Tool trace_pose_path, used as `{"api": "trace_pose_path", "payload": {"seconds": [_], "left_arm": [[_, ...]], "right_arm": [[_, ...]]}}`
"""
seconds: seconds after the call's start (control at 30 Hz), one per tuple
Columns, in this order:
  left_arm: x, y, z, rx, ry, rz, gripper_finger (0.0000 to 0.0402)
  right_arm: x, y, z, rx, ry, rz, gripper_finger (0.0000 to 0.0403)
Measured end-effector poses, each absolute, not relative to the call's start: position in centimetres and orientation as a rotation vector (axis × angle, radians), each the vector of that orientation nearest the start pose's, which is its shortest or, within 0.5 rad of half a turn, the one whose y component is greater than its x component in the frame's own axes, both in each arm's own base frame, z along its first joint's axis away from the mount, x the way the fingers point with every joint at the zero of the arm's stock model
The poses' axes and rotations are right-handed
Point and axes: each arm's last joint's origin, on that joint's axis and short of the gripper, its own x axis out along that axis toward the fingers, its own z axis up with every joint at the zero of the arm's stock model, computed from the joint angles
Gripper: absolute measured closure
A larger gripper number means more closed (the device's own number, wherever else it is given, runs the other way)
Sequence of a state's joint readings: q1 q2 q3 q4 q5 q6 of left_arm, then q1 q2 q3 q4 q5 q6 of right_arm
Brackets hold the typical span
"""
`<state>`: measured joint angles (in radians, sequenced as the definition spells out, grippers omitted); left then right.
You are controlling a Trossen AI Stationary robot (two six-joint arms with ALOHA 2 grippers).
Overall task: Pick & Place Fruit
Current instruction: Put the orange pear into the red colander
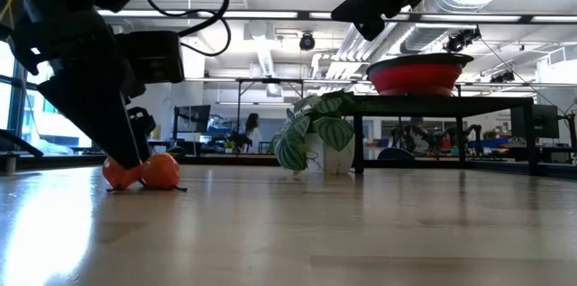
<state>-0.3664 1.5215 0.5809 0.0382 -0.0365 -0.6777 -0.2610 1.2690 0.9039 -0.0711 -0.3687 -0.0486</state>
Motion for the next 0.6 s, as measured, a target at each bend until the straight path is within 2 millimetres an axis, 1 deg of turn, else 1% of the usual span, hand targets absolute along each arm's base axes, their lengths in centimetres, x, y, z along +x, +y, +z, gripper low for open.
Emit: {"api": "trace_pose_path", "payload": {"seconds": [0.6], "left_arm": [[23.30, -8.88, 12.14, -0.328, 1.067, 0.003, 0.0105]], "right_arm": [[27.10, -6.16, 28.41, 0.090, 0.412, 0.117, 0.0394]]}}
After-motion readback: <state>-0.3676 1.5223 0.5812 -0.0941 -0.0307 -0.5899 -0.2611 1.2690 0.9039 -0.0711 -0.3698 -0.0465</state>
